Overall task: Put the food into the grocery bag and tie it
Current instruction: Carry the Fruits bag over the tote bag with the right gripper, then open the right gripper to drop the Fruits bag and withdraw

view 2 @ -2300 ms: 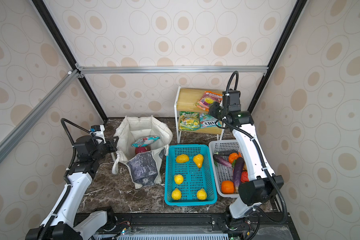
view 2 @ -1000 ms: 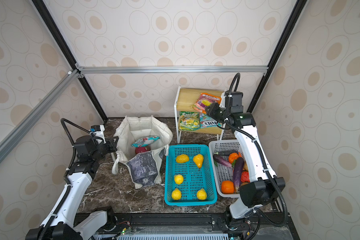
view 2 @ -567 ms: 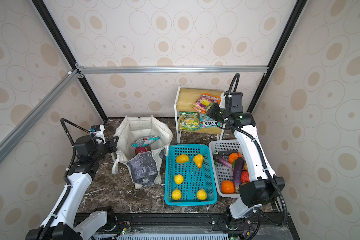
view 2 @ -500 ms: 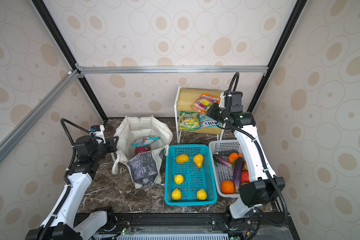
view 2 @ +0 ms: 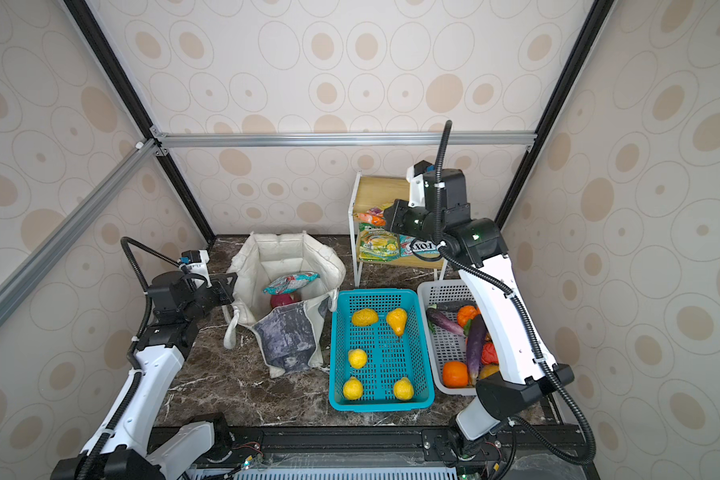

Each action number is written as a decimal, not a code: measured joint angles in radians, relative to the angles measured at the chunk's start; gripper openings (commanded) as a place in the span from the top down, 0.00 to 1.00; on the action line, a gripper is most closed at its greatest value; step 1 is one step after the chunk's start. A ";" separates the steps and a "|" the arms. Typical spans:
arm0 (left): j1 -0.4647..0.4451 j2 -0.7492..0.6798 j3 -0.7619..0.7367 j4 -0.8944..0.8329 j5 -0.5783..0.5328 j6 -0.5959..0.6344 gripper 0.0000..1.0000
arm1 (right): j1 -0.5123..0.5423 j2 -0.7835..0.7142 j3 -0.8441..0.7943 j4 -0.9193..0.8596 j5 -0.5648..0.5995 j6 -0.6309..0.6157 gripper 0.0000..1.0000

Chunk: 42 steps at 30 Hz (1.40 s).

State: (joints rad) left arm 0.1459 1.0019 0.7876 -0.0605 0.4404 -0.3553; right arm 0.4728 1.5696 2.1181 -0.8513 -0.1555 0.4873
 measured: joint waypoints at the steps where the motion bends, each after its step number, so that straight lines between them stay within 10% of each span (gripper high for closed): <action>1: 0.000 0.000 0.000 0.000 0.000 0.000 1.00 | 0.039 0.002 0.019 -0.007 0.008 -0.006 1.00; 20: 0.000 0.000 0.000 0.000 0.002 0.000 1.00 | 0.397 0.482 0.293 0.068 -0.154 0.004 1.00; 32: 0.000 -0.011 -0.005 0.000 0.002 0.000 1.00 | 0.402 0.515 -0.012 0.084 -0.164 -0.017 1.00; 42: 0.000 -0.011 -0.006 0.000 0.002 -0.003 1.00 | 0.403 0.480 -0.012 -0.050 0.022 -0.077 0.29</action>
State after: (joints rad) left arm 0.1459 0.9909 0.7818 -0.0605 0.4427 -0.3584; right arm 0.8757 2.0495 2.1059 -0.9012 -0.1333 0.4099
